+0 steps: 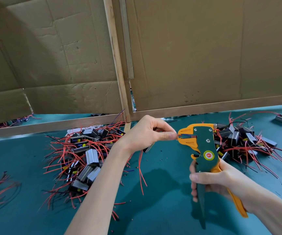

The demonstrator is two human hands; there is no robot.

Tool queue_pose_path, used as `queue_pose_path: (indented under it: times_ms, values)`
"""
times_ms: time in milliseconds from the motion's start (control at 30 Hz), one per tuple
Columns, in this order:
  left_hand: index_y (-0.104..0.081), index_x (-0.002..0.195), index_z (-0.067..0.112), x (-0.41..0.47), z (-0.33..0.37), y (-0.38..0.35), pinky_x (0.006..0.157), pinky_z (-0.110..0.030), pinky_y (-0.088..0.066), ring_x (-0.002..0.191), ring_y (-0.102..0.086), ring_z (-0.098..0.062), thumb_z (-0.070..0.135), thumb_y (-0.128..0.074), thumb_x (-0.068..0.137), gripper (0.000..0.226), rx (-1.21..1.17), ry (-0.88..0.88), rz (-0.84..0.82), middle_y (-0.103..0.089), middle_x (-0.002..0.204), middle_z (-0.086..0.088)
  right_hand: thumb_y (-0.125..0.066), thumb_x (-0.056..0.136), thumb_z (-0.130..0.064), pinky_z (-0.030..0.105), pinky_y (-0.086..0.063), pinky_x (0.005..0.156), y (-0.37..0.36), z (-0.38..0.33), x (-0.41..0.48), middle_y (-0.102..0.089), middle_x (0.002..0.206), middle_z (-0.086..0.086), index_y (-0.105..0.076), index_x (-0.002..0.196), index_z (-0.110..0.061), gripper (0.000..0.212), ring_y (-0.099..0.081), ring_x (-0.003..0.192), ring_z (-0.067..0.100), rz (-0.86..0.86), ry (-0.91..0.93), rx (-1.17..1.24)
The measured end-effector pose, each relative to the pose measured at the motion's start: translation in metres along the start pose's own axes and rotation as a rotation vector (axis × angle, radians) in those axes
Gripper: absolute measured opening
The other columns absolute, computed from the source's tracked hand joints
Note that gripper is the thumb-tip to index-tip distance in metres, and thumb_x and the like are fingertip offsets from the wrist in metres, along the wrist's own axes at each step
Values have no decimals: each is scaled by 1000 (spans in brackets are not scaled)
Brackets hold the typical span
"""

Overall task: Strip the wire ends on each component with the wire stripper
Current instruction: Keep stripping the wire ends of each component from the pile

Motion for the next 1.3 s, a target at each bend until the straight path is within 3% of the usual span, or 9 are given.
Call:
queue_pose_path:
  times_ms: [400,533,667,767,867,933,1033,1133,1300]
  values:
    - [-74,75,27,1,-2,-5,60,-8,-39,60,-48,0,13,-73,81,16,12,18,-45,-63,63,15,-100,38,-35,42,-55,58,2,5,-2,-58,64,23,-67,69,-8,53,-61,57,36,35,-56,-29]
    - [-75,78,27,2,-4,-6,64,-16,-42,71,-49,-14,13,-73,82,15,16,17,-60,-64,75,-4,-97,38,-35,38,-53,53,2,5,-5,-55,59,21,-64,62,-12,47,-58,52,32,97,-71,-65]
    - [-77,81,25,2,-15,-6,66,-21,-44,71,-50,-11,18,-73,82,8,48,63,-64,-65,73,1,-87,45,-34,29,-45,42,6,16,-4,-49,51,14,-57,56,-16,37,-49,40,25,238,-100,-36]
    - [-78,87,17,6,-26,-9,63,-25,-37,68,-43,-12,25,-71,84,11,165,93,-49,-60,74,-9,-86,51,-33,29,-45,43,9,30,2,-50,54,13,-57,57,-15,34,-49,41,25,276,-141,31]
    - [-78,86,20,11,-33,-4,62,-18,-32,61,-45,-2,25,-71,85,8,292,104,50,-57,64,13,-87,48,-20,42,-56,58,0,33,10,-61,67,20,-71,65,-11,25,-63,58,33,169,-148,227]
    - [-77,86,22,14,-33,8,70,-22,-33,74,-50,-2,25,-71,85,8,403,100,189,-56,70,15,-86,48,-13,47,-58,66,4,37,15,-63,74,22,-73,71,-7,27,-66,67,36,159,-153,313]
    - [-77,88,18,19,-16,21,80,-30,-38,92,-53,-21,20,-67,88,10,425,36,423,-61,85,3,-82,50,-4,47,-58,65,17,49,18,-65,74,23,-74,69,-5,20,-68,67,37,212,-223,412]
    - [-76,89,10,35,18,12,76,-25,-34,88,-54,-26,14,-65,90,12,395,-103,578,-62,87,-7,-73,57,8,47,-58,62,23,58,17,-65,74,24,-72,64,0,11,-68,64,37,258,-307,480]
    - [-71,101,-2,70,62,-36,82,-38,-48,83,-63,-35,1,-57,93,17,207,-274,509,-62,99,-16,-68,59,3,49,-58,59,23,59,15,-65,72,25,-70,59,5,3,-68,60,38,287,-345,554]
Point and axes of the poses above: each hand's wrist, its own x-axis towards the middle knuckle, its own y-axis out of the back of the hand, z = x × y, the point moved 10 cm from there along x, towards the middle knuckle
